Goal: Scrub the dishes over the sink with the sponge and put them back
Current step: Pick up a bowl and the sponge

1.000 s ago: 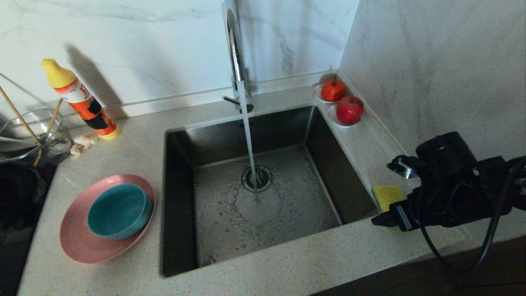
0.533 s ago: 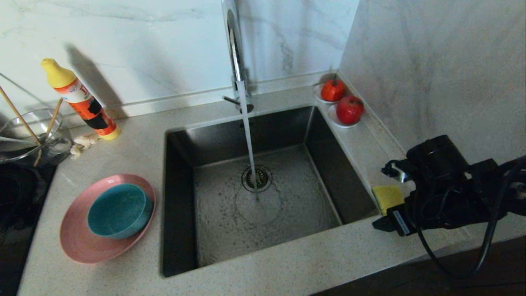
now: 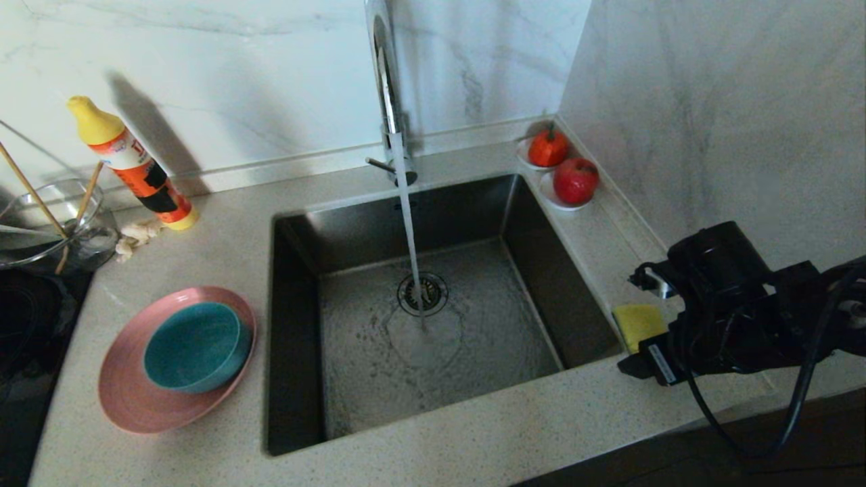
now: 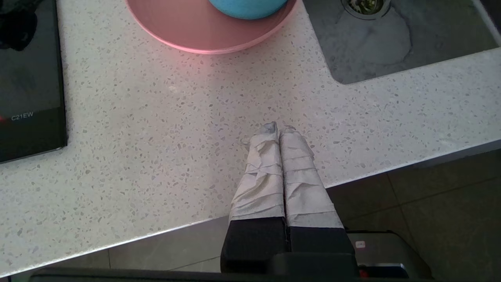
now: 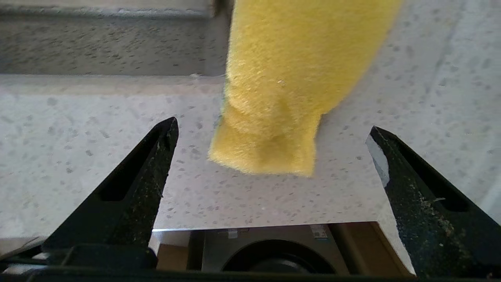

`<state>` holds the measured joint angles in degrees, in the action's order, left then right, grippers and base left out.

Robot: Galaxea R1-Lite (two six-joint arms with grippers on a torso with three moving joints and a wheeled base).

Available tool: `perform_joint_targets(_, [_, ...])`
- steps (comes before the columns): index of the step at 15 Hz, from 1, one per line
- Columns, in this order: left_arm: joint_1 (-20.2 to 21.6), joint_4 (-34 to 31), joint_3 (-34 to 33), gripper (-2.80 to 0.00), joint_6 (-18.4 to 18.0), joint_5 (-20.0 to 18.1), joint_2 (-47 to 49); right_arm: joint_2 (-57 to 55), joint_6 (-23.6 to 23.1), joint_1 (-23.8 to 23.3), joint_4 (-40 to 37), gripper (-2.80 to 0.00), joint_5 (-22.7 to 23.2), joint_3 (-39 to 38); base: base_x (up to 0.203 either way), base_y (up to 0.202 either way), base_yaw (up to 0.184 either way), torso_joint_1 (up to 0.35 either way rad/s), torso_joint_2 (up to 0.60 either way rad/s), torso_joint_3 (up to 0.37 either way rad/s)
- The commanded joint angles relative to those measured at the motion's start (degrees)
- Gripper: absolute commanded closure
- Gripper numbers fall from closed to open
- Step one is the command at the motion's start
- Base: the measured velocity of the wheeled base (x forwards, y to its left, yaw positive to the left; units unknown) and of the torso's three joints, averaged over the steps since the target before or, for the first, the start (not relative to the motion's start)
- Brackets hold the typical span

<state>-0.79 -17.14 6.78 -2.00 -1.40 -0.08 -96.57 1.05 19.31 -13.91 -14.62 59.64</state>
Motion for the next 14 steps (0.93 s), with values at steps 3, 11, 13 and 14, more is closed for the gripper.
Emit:
perform_joint_targets(3, [0.0,-0.1,0.0,0.00,0.0,0.0,0.0,-0.3,0.0,-0.1,0.1,-2.80,-1.7,-0.1,0.000,0.000,0.000,0.000,0.00,0.000])
perform_joint_targets(11, [0.0,-0.1,0.0,0.00,0.0,0.0,0.0,-2.6,-0.1,-0.1,2.9,-2.80,-4.9,0.0,0.000,0.000,0.000,0.000,0.00,0.000])
perform_joint_targets(13, [0.0,-0.1,0.0,0.00,0.0,0.0,0.0,-2.7,-0.1,-0.1,4.2,-2.80,-5.2,0.2,0.000,0.000,0.000,0.000,0.00,0.000])
perform_joint_targets(14, [0.0,-0.1,0.0,0.00,0.0,0.0,0.0,-2.9,-0.1,-0.1,4.7,-2.80,-5.2,0.1,0.000,0.000,0.000,0.000,0.00,0.000])
